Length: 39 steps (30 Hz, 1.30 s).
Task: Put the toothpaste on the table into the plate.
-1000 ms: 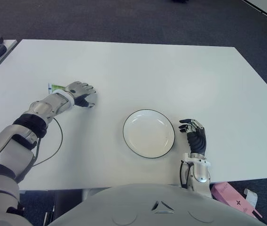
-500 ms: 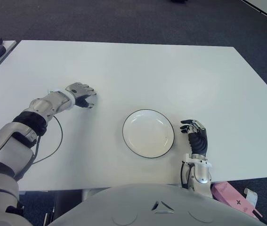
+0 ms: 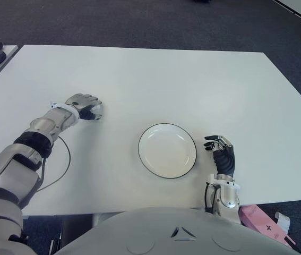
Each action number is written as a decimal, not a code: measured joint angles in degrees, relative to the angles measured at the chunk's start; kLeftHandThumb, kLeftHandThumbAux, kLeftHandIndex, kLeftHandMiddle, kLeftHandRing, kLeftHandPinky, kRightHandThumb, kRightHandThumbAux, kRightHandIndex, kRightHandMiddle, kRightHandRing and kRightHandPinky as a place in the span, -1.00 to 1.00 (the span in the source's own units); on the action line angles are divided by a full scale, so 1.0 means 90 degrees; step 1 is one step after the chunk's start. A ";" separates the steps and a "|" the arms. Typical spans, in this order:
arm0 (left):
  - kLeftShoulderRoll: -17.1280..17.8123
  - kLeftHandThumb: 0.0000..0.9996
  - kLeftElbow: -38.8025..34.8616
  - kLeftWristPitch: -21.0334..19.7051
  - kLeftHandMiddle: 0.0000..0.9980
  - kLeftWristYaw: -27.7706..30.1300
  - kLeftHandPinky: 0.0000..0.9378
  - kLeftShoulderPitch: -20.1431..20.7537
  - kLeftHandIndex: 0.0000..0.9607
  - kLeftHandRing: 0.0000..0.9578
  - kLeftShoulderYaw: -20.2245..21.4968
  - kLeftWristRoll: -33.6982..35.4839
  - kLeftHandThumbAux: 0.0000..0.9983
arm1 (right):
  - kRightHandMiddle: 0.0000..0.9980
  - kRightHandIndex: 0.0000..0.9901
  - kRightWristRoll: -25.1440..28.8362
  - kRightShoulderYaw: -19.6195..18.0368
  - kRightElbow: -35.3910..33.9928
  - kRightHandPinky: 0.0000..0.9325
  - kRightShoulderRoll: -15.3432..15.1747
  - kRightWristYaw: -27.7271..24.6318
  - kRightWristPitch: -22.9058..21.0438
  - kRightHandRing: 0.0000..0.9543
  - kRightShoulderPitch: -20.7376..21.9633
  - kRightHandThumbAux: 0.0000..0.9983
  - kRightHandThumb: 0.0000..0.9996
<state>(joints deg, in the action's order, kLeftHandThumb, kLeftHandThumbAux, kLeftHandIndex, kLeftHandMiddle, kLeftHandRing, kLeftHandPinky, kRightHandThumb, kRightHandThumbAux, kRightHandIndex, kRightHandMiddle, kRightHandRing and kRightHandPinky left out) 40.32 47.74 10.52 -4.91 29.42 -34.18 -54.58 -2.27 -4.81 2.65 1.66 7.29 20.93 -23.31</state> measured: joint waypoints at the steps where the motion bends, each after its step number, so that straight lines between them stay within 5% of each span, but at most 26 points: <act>1: -0.0006 -0.14 0.0006 -0.0030 -1.00 -0.0186 -0.99 -0.0054 -1.00 -1.00 0.0031 0.0011 -0.62 | -0.08 -0.10 0.0000 -0.0001 -0.0004 0.09 -0.0006 0.0000 -0.0005 0.09 -0.0001 0.37 0.68; 16: -0.0380 -0.06 0.0460 -0.0057 -0.98 -0.4094 -0.87 -0.0428 -1.00 -1.00 0.0753 0.0341 -0.71 | -0.07 -0.11 0.0024 -0.0016 -0.0009 0.10 -0.0036 -0.0066 -0.0027 0.09 0.0019 0.37 0.68; 20: -0.0454 -0.07 0.0480 0.0047 -0.95 -0.4684 -0.84 -0.0462 -1.00 -0.99 0.0916 0.0480 -0.73 | -0.07 -0.11 0.0022 -0.0020 -0.0009 0.11 -0.0034 -0.0065 -0.0060 0.09 0.0022 0.37 0.68; 31: -0.0464 -0.03 0.0426 0.0092 -0.98 -0.5084 -0.99 -0.0607 -1.00 -1.00 0.1189 0.0776 -0.77 | -0.07 -0.11 0.0016 -0.0014 -0.0004 0.11 -0.0031 -0.0065 -0.0060 0.09 0.0047 0.37 0.68; 39: -0.0429 -0.01 0.0125 -0.0201 -1.00 -0.4500 -0.97 -0.0747 -1.00 -1.00 0.1311 0.0947 -0.71 | -0.07 -0.12 0.0014 -0.0009 -0.0004 0.11 -0.0028 -0.0065 -0.0060 0.10 0.0058 0.37 0.68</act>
<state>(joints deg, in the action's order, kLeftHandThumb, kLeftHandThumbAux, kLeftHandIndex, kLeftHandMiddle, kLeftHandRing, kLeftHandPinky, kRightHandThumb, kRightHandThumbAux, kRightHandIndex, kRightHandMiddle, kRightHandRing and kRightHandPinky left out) 36.46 48.86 8.72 -45.41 22.70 -22.38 -46.06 -2.15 -4.89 2.61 1.42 6.70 20.39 -22.79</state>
